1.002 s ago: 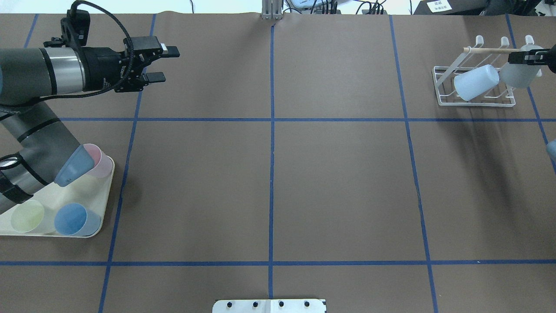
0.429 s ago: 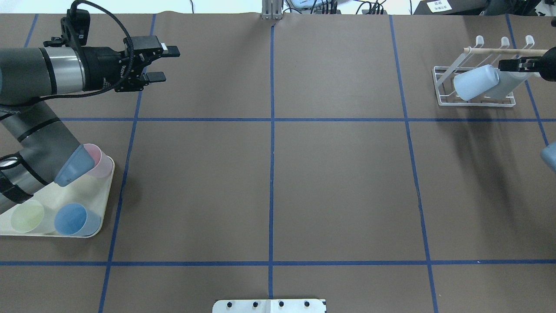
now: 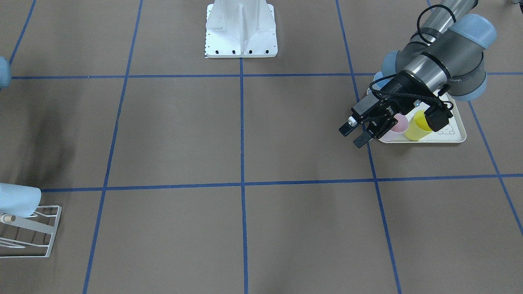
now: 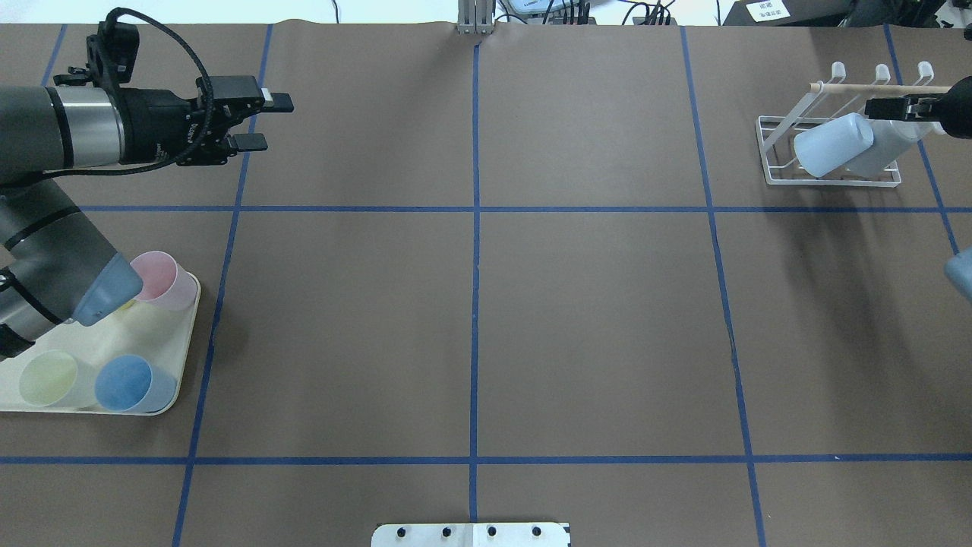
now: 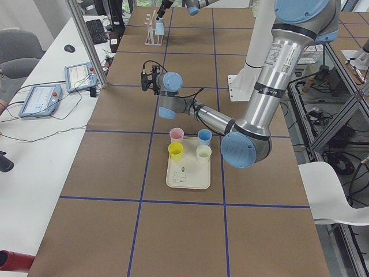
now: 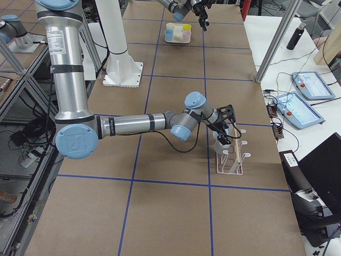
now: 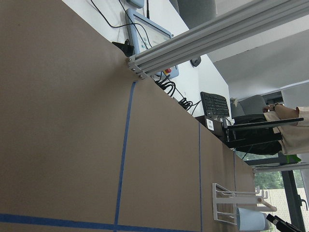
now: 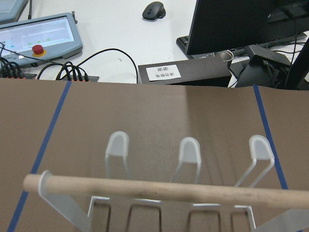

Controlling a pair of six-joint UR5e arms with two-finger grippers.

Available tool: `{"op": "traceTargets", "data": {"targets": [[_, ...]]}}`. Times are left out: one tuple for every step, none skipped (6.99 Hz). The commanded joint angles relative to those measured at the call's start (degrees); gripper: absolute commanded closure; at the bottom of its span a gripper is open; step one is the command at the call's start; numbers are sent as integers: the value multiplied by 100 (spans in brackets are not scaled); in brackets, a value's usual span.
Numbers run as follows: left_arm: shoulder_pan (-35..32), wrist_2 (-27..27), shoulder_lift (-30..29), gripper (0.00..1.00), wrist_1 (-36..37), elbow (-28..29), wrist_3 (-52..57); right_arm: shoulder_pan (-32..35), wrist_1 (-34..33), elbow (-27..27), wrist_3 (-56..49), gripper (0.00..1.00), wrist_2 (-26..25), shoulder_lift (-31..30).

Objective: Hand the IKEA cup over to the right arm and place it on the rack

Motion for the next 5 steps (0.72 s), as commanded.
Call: {"op": "traceTargets", "data": {"targets": [[-676,-796,645,3,14,24,1143,-125,-3,441,826,1,188,-59],[-993,-878,953,3,32,16,1645,-352,-3,713,1295,1,172,-120],[-1118,-983,1121,3,319,-2,2277,-546,-11,942,1334,1,164,-312],[-1119,-993,1279,3,818,-54,3214,-731,-11,1110,1491,1,146,-401],[-1119,-993,1464,5,1197,-54,4076,-898,-3,1120,1675,1,137,-419]]}}
